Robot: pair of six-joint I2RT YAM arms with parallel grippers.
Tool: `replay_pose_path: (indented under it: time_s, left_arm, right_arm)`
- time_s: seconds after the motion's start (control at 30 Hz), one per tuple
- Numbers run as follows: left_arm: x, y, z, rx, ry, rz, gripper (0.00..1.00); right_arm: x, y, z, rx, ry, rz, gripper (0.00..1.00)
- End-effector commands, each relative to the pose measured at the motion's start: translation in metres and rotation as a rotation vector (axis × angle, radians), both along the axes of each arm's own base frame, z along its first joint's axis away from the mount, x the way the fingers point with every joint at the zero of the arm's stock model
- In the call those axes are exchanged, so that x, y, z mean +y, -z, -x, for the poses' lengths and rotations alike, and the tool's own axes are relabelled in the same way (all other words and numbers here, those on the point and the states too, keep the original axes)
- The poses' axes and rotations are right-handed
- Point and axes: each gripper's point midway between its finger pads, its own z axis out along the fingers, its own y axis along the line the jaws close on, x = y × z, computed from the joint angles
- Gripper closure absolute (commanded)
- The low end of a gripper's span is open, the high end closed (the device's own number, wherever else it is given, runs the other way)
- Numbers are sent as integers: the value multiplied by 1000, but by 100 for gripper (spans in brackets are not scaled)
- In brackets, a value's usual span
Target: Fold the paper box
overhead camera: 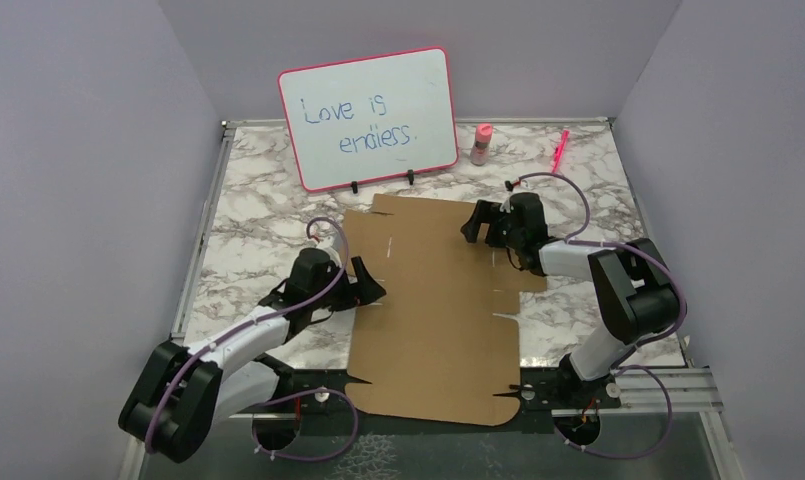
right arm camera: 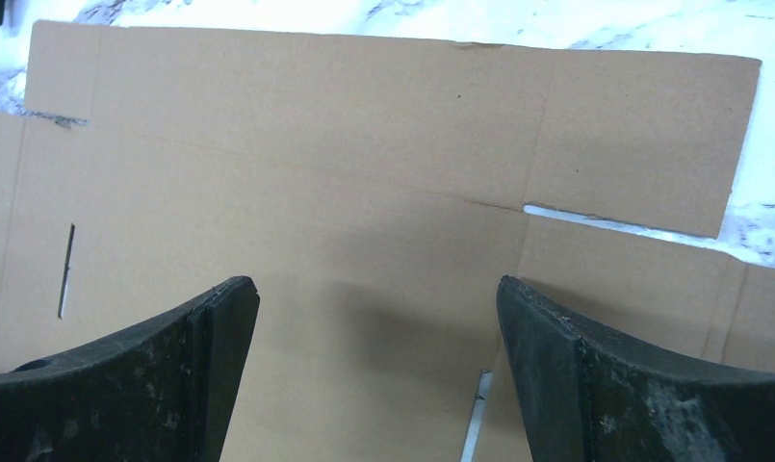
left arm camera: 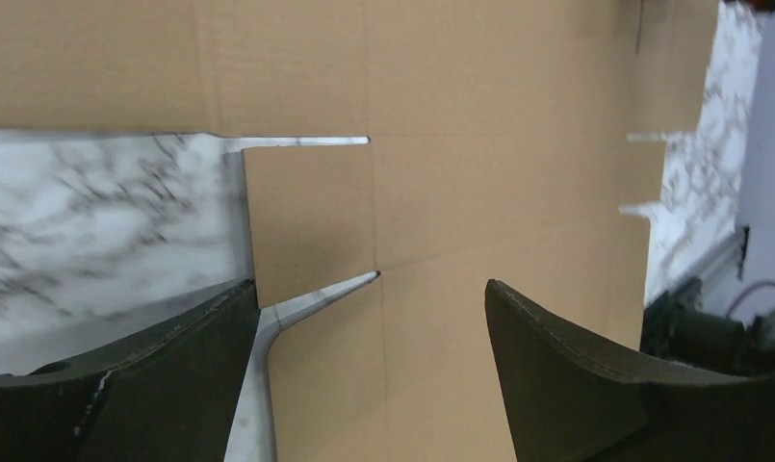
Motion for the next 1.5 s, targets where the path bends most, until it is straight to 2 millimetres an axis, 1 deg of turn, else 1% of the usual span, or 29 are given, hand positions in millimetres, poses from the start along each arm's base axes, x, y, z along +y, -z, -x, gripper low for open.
replay_pose_path:
  time_s: [0.0,0.07,0.13,0.23,0.33,0.43,0.57,0.67,0.8,0.93,1.13,1.27,1.47]
  left_arm:
    - [-9,5,49,144,66,59,13]
    - [-6,-1,51,133,58,50,13]
    - [1,-8,48,108,35,11,12]
    - [13,-28,29,29,-10,-73,10]
    - [19,-54,3,-66,-47,-131,10]
    - [21,-74,-28,-160,-86,-162,9]
    - [17,-91,-71,-237,-109,-129,1]
    - [13,-99,-101,-278,-105,-86,1]
    - [17,-102,-134,-311,-142,-50,1]
    - [18,-98,-166,-313,-154,-22,1]
    - [9,-77,-204,-267,-107,-30,6]
    - [8,-56,-220,-230,-79,-67,9]
    - [-2,-33,-230,-186,-32,-47,12]
  right_arm:
    - [13,12,16,42,-66,-37,0]
    - [15,13,21,44,-84,-43,0]
    - [17,10,23,39,-98,-48,0]
    - [19,-2,21,4,-114,-48,0]
    - [19,-21,17,-51,-124,-51,0]
    - [27,-34,17,-86,-161,-79,0]
    - [37,-45,21,-118,-213,-125,0]
    - [42,-48,25,-127,-252,-145,0]
    - [44,-48,30,-139,-273,-154,0]
    - [43,-45,33,-152,-275,-159,0]
    - [41,-33,38,-142,-273,-156,0]
    - [43,-26,39,-128,-278,-169,0]
    - [42,-20,40,-125,-271,-169,0]
